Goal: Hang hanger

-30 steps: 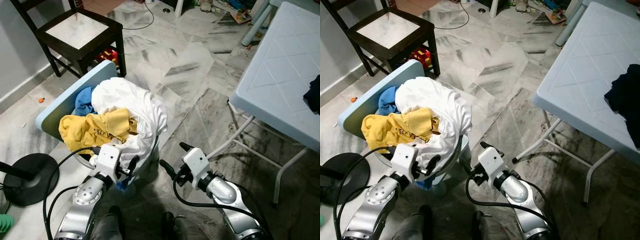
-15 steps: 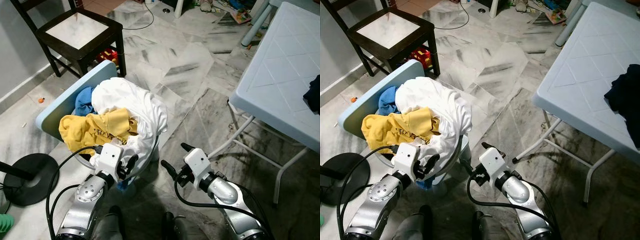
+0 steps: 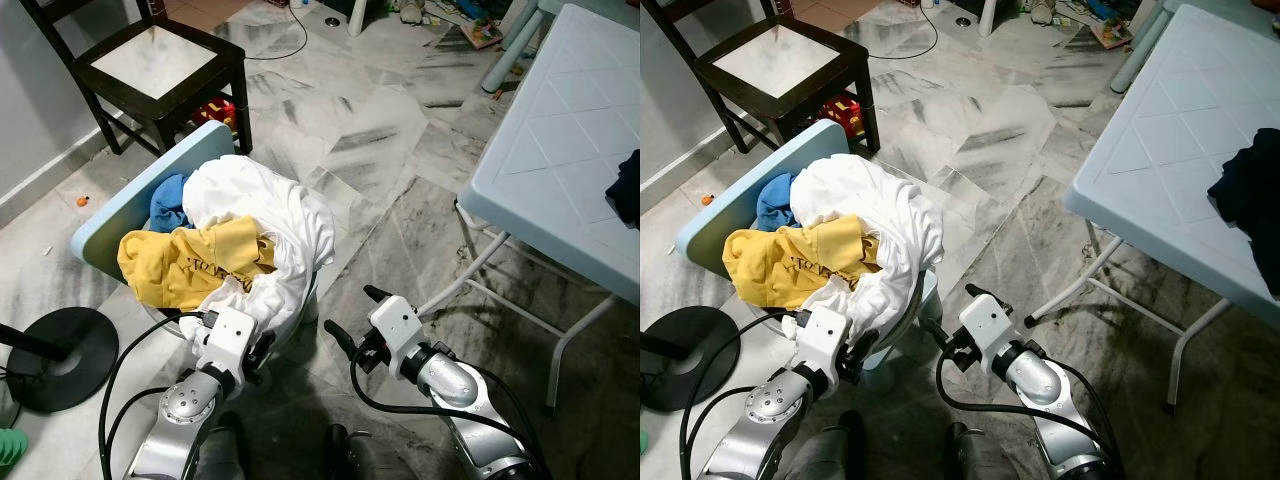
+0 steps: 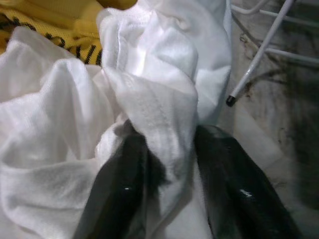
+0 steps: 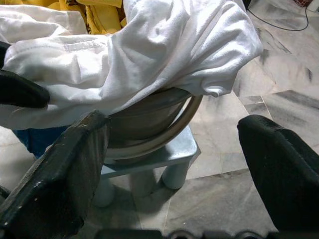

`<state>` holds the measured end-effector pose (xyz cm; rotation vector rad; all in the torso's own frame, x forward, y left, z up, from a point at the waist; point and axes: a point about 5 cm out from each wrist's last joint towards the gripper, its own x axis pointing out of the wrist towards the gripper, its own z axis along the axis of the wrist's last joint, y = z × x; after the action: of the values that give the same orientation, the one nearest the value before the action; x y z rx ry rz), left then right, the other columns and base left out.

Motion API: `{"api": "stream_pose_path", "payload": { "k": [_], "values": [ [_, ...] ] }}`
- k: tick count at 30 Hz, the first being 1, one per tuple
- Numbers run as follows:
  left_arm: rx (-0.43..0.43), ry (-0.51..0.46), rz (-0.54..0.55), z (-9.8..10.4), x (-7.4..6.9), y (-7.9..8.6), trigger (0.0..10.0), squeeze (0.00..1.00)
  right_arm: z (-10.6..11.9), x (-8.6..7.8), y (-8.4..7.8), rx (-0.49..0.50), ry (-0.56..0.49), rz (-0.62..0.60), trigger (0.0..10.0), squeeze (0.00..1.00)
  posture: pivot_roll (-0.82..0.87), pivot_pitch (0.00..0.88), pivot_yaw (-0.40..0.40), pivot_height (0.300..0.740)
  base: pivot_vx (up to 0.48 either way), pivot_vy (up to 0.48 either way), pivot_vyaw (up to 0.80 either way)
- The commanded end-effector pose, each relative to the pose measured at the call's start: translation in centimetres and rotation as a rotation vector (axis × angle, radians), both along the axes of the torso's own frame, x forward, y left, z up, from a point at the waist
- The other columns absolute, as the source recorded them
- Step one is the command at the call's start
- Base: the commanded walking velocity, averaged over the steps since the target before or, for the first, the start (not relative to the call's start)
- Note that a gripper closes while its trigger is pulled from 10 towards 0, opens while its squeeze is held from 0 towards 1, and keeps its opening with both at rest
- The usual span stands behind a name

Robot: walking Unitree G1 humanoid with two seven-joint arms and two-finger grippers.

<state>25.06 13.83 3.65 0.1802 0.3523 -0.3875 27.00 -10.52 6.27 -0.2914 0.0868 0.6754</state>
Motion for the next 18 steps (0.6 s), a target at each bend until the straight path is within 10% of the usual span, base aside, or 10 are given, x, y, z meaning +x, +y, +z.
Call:
{"api": "stream_pose_path", "payload": {
  "k": [1,18],
  "values": [
    [0.036,-0.005,-0.012,-0.6,-0.7,-0.3,0.0,0.00,-0.8,-0.3,-0.4,-0.015,0.032,-0.006,10.0,0.00,0.02,0.265,-0.116,0.740,0.000,0.000,0.00],
    [0.125,-0.176,0.110,-1.3,-0.4,1.6,0.0,0.00,-1.0,-0.4,-0.5,-0.025,0.037,-0.002,10.0,0.00,0.02,0.267,-0.121,0.740,0.000,0.000,0.00]
  ]
}}
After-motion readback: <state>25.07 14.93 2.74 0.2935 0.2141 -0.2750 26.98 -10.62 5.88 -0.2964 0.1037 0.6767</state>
